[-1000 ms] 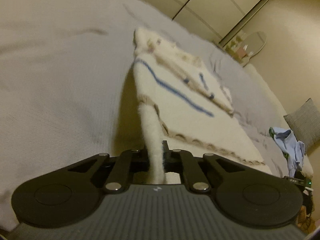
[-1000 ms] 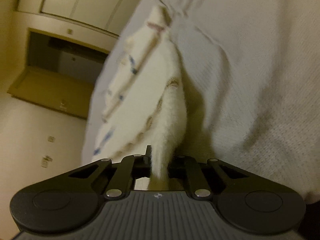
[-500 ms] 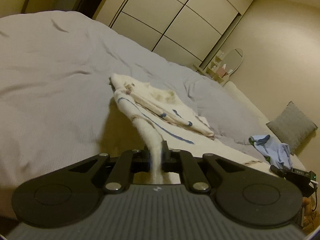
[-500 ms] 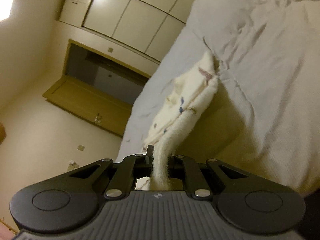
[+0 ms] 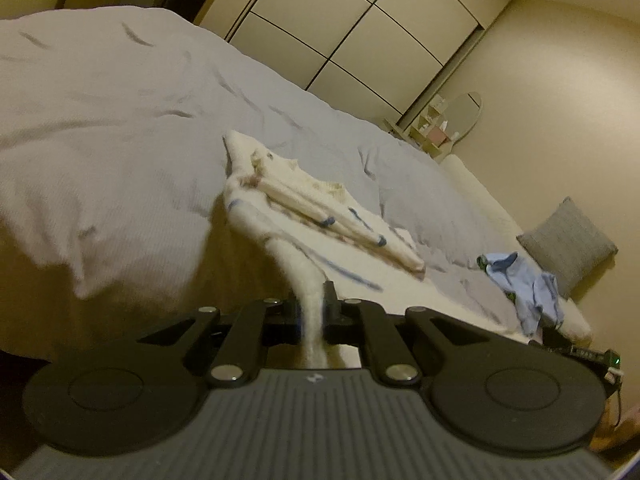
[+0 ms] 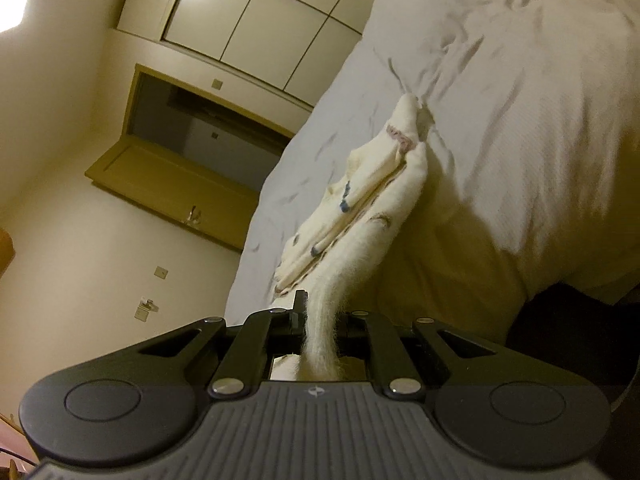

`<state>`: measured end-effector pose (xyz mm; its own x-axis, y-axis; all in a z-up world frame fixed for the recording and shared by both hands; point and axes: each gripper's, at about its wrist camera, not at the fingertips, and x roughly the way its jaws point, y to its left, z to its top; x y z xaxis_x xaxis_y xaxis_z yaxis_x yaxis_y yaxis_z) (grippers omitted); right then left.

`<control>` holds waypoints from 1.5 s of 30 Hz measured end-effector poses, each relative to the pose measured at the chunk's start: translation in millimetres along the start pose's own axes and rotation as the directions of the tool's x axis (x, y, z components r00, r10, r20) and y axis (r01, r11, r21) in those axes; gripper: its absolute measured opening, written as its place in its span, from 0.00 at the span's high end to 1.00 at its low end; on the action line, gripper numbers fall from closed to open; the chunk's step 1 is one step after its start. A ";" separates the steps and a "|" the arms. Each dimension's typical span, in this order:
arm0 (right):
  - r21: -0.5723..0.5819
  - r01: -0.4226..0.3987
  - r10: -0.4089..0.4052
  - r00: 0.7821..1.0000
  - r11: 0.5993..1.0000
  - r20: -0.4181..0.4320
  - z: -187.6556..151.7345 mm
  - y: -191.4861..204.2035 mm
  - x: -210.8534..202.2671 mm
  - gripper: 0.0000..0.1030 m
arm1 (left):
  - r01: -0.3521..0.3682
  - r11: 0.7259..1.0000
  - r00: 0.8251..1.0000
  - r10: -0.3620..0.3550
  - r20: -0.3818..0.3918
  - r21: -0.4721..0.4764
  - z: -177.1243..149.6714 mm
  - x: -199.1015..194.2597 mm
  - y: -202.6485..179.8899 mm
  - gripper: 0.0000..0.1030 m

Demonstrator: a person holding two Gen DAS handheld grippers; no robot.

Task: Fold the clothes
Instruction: 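Lift the hem with both grippers and fold it over toward the collar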

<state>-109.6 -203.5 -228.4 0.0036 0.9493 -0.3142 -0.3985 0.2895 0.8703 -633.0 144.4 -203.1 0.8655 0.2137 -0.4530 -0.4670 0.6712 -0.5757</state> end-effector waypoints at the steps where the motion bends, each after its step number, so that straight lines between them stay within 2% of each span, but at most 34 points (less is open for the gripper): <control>1: -0.001 -0.005 0.005 1.000 1.000 0.001 5.0 0.4 2.1 0.91 | 0.003 1.000 1.000 -0.003 -0.005 -0.014 8.1 6.2 1.2 0.95; 4: -0.013 -0.015 0.015 1.000 1.000 -0.003 26.5 3.0 14.9 0.90 | 0.006 0.999 1.000 -0.007 -0.027 -0.038 31.4 24.4 7.7 0.94; 7: -0.040 -0.016 0.015 1.000 0.999 -0.018 57.7 9.5 39.5 0.90 | 0.000 0.999 0.998 -0.002 -0.055 -0.041 69.1 65.6 9.6 0.94; 12: -0.085 0.017 -0.018 1.000 0.996 -0.014 126.3 16.8 110.1 0.90 | -0.017 0.997 0.996 0.010 -0.087 -0.078 140.4 152.4 22.2 0.89; 14: -0.044 0.052 -0.052 0.999 0.998 -0.005 159.8 4.7 152.7 0.86 | -0.052 0.992 0.993 0.039 -0.107 -0.113 164.3 193.2 35.8 0.87; 15: -0.005 0.069 -0.069 0.998 0.998 -0.003 174.7 -5.6 172.7 0.76 | -0.067 0.989 0.991 0.051 -0.121 -0.132 175.2 214.0 43.5 0.87; 16: 0.037 0.094 -0.094 0.996 0.995 0.004 186.3 -16.0 188.3 0.61 | -0.076 0.989 0.991 0.061 -0.122 -0.123 177.0 217.3 46.7 0.86; 17: 0.066 0.124 -0.125 0.992 0.990 0.013 194.2 -24.4 198.7 0.55 | -0.085 0.990 0.990 0.071 -0.121 -0.114 178.4 219.9 49.7 0.84; 18: 0.095 0.153 -0.156 0.988 0.984 0.022 202.2 -32.8 209.1 0.51 | -0.094 0.990 0.989 0.081 -0.121 -0.105 179.9 222.4 52.7 0.82; 20: 0.092 0.193 -0.196 0.980 0.977 0.026 211.0 -41.8 217.6 0.51 | -0.112 0.990 0.988 0.101 -0.120 -0.086 182.7 227.5 58.6 0.68; 22: 0.058 0.222 -0.223 0.975 0.973 0.021 214.0 -47.2 218.0 0.47 | -0.130 0.989 0.986 0.122 -0.118 -0.067 185.5 232.6 64.6 0.66; 28: -0.149 0.244 -0.253 0.967 0.958 -0.043 218.9 -50.8 223.9 0.47 | -0.184 0.983 0.977 0.181 -0.111 -0.010 194.1 248.0 82.5 0.66; 29: -0.179 0.237 -0.251 0.966 0.955 -0.058 219.6 -49.0 227.5 0.47 | -0.170 0.985 0.978 0.172 -0.118 0.029 194.8 252.8 77.1 0.66; 34: -0.264 0.190 -0.228 0.966 0.946 -0.124 222.1 -42.0 250.3 0.50 | -0.150 0.972 0.971 0.179 -0.159 0.180 193.4 276.9 60.8 0.61; 40: -0.344 0.208 -0.281 0.943 0.916 -0.177 221.5 -41.3 279.2 0.51 | -0.142 0.956 0.956 0.200 -0.215 0.257 186.0 299.0 58.2 0.61; 42: -0.374 0.215 -0.301 0.935 0.902 -0.189 219.7 -41.7 288.2 0.53 | -0.149 0.948 0.948 0.218 -0.231 0.281 181.4 307.1 56.8 0.64; 43: -0.383 0.222 -0.314 0.929 0.896 -0.195 219.1 -42.4 292.5 0.58 | -0.155 0.943 0.943 0.230 -0.239 0.295 178.4 311.9 56.2 0.68; 44: -0.392 0.226 -0.323 0.925 0.892 -0.201 217.9 -42.4 295.7 0.63 | -0.160 0.940 0.941 0.238 -0.242 0.302 175.6 315.0 54.9 0.78; 45: -0.398 0.226 -0.327 0.922 0.889 -0.207 215.8 -41.3 297.4 0.75 | -0.163 0.935 0.942 0.242 -0.231 0.315 172.7 314.0 52.2 0.84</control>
<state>105.8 93.2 -275.9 -0.0563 0.7555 -0.6527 -0.7188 0.4231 0.5516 -354.4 369.2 -257.8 0.6605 0.2001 -0.7237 -0.5212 0.8160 -0.2501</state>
